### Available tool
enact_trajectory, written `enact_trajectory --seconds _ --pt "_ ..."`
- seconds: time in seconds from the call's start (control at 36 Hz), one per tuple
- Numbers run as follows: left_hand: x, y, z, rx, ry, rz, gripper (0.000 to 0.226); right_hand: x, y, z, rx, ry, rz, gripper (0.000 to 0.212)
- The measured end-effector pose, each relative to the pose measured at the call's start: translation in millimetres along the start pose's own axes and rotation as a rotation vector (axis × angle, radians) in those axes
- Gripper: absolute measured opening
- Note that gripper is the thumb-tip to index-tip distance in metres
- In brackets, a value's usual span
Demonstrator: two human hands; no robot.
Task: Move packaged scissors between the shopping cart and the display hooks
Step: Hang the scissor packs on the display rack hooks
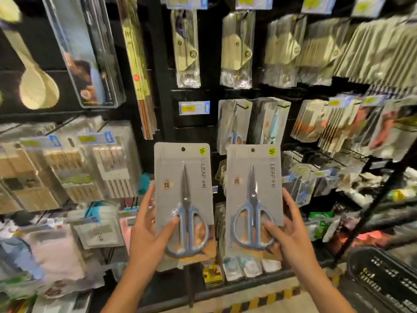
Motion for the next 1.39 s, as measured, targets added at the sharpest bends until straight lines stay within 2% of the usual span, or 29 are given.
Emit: enact_trajectory --seconds 0.22,0.58,0.81,1.39 --pt "-12.6 -57.6 49.8 -0.086 -0.064 0.021 0.087 1.6 33.8 89.1 0.083 0.057 0.028 0.079" --pt "-11.2 -141.6 114.0 -0.256 -0.054 0.070 0.088 -3.1 76.8 224.8 0.266 0.082 0.099 0.077" --pt "-12.4 -146.8 136.8 -0.298 -0.069 0.114 0.088 -13.8 70.1 265.2 0.302 0.066 0.093 0.079" --pt "-7.6 -140.2 174.7 -0.269 -0.104 0.125 0.090 -39.2 49.0 304.7 0.279 0.045 0.098 0.083"
Point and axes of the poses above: each hand's wrist, its own z-axis towards the middle knuckle, its own y-axis out of the back of the hand, x = y × z, the point moved 10 cm from there along z, towards the middle knuckle, and after that the axes turned 2 degrees about x, right-handed, at the moved point
